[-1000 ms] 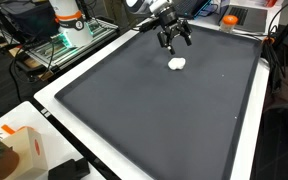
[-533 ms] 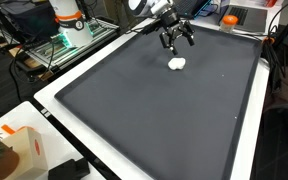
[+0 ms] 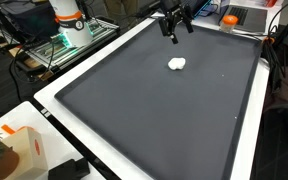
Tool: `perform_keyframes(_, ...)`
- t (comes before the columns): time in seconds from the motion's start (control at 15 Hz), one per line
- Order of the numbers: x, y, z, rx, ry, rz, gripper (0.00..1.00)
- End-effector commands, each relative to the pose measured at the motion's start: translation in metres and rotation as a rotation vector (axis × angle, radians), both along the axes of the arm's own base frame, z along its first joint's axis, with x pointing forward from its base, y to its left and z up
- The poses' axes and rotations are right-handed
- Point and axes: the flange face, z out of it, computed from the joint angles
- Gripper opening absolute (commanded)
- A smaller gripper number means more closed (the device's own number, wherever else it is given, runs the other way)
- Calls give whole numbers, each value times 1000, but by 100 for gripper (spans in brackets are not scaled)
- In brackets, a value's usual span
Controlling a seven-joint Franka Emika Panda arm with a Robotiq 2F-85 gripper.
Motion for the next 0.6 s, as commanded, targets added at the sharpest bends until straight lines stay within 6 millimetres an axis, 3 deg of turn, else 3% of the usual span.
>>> perform_keyframes(0.0, 2, -45, 29, -32, 176, 94, 100)
perform_keyframes(0.2, 20, -72, 53, -143, 307, 119, 100)
perform_keyframes(0.53, 33, -74, 108, -294, 489, 272, 100)
